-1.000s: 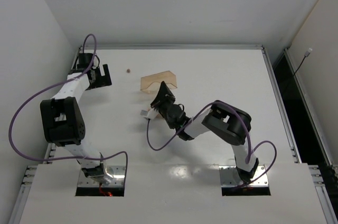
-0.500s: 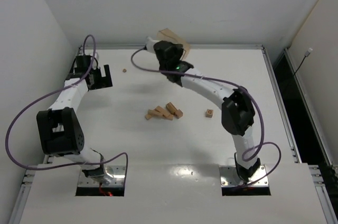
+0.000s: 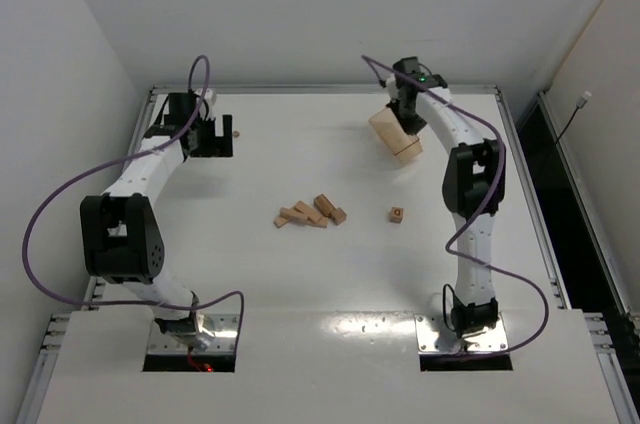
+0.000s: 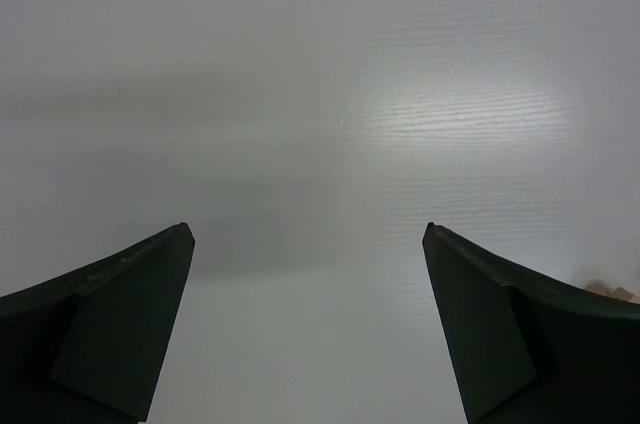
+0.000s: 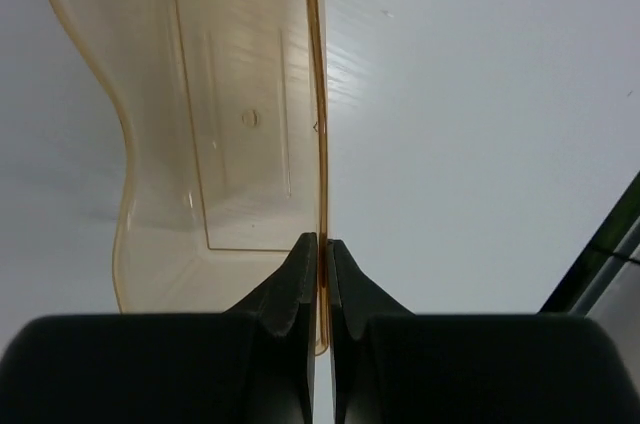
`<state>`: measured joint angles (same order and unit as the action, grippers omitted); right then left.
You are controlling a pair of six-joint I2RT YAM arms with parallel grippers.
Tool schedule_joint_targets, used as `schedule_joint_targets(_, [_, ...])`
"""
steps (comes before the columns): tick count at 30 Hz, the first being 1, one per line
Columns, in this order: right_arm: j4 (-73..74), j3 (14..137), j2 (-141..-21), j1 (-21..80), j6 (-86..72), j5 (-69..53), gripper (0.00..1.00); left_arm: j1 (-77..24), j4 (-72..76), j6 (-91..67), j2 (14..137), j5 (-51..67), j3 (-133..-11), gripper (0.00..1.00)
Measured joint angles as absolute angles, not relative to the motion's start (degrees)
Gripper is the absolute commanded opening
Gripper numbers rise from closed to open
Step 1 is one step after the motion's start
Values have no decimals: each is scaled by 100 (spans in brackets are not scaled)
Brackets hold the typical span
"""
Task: Build the wood block tower
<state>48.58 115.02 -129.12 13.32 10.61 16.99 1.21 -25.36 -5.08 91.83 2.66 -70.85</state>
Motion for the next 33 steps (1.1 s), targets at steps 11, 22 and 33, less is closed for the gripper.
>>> schedule_joint_targets(11, [5046,12368,-13238,-582,471,250,0,-370,-2823,-340,10092,-51,-7902,99])
schedule_joint_targets(22, [4727,12521,-13725,-1415,71,-692,0,-803,-3041,-213,10512,-429,-8086,99])
schedule_joint_targets(33, [4372,12593,-14062,-1514,-25,-744,31,-816,-3063,-178,10512,-567,-8086,99])
